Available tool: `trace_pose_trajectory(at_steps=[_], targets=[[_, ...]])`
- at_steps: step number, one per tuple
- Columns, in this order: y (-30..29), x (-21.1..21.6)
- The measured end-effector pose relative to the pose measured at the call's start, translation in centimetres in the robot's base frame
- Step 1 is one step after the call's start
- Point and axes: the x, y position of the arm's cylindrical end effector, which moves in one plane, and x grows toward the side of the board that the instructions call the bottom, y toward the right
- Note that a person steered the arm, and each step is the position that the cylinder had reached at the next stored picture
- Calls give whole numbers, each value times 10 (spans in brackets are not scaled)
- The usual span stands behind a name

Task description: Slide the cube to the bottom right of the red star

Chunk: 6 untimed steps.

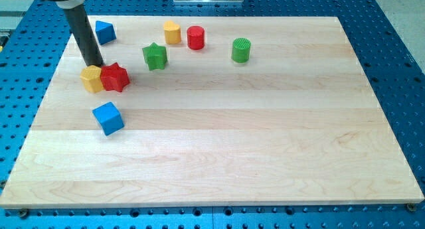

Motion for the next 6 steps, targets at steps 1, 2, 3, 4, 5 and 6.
trace_pose_trajectory(at_steps=[1, 2, 3, 4, 5, 6], targets=[[12, 35], [-22, 65], [-78, 78], [-44, 155], [12, 183], [68, 152]])
